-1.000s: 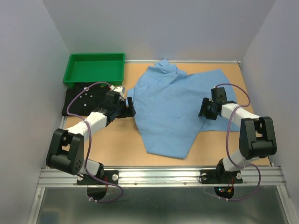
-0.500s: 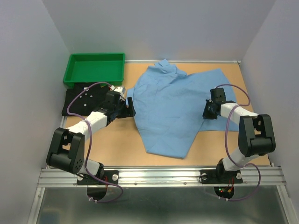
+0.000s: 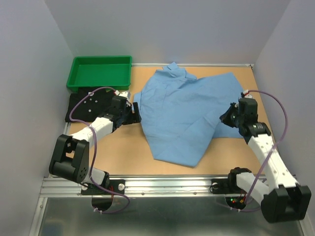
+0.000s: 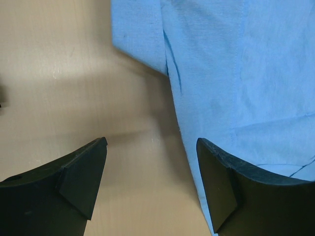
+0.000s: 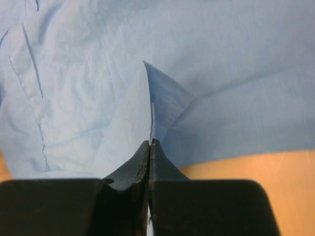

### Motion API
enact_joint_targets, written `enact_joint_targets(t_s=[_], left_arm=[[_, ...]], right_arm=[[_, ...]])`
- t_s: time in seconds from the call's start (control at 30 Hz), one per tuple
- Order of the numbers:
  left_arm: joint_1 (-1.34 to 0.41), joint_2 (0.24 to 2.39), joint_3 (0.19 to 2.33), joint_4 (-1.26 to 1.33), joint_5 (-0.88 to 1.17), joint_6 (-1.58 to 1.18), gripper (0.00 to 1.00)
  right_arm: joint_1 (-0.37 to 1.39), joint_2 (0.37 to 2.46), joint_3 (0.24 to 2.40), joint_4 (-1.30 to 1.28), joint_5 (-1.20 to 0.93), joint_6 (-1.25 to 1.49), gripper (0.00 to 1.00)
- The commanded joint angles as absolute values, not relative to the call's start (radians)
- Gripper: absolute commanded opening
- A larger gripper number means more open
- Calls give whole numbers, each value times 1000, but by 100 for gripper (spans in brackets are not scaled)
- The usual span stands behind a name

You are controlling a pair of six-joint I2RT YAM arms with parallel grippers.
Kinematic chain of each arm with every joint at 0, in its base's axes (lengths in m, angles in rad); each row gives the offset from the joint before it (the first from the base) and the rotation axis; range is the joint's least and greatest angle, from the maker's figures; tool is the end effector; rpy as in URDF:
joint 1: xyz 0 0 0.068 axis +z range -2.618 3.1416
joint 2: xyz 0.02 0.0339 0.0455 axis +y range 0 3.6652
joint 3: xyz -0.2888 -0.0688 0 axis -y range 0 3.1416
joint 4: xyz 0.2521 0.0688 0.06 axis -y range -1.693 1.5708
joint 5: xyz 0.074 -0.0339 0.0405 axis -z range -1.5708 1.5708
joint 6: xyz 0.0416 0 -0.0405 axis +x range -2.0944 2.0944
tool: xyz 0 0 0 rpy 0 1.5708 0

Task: Fold and stack the long sleeve shirts
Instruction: Fold the shirt

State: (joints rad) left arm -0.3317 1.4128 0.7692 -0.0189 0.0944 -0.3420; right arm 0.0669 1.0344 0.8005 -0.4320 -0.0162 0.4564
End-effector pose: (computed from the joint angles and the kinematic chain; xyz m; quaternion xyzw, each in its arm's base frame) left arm 0.2854 -0.1025 0.2244 0.0161 0.8977 -0.1849 0.3996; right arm 0.2219 0.0155 0.2903 0.1706 0.8830 0.1201 0.4204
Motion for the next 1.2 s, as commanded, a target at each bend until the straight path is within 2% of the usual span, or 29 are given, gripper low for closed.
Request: enact_joint_targets(t_s=[0.0,0.17,0.33,0.5,0.77,0.8,0.9,1.17], left_arm=[[-333,1401,808,-37,55,-368,84],[-333,1396,810,-44,63,-380,84],[-333,1408,815,-46,87,-388,84],[-333,1457,847,-46,133,-413,81],[-336,1529,877,-29,195,-445,72],[-336,1531,876,-29,193,-442,67],[-337,1519,876,-43,184,-425,58],[-374,1396,893,-5,141,-276,60]], right_arm=[[75,887,730,-629,-27,577,0],[75,720,735,-748,-112,675,1],[75,608,834,-784,-5,684,1],[75,600,934,-781,76,629,1],[74,752,1104,-703,86,534,1],[75,800,1133,-684,84,510,1],[75,894,1238,-648,52,454,0],[75,1103,1410,-522,-74,364,1]])
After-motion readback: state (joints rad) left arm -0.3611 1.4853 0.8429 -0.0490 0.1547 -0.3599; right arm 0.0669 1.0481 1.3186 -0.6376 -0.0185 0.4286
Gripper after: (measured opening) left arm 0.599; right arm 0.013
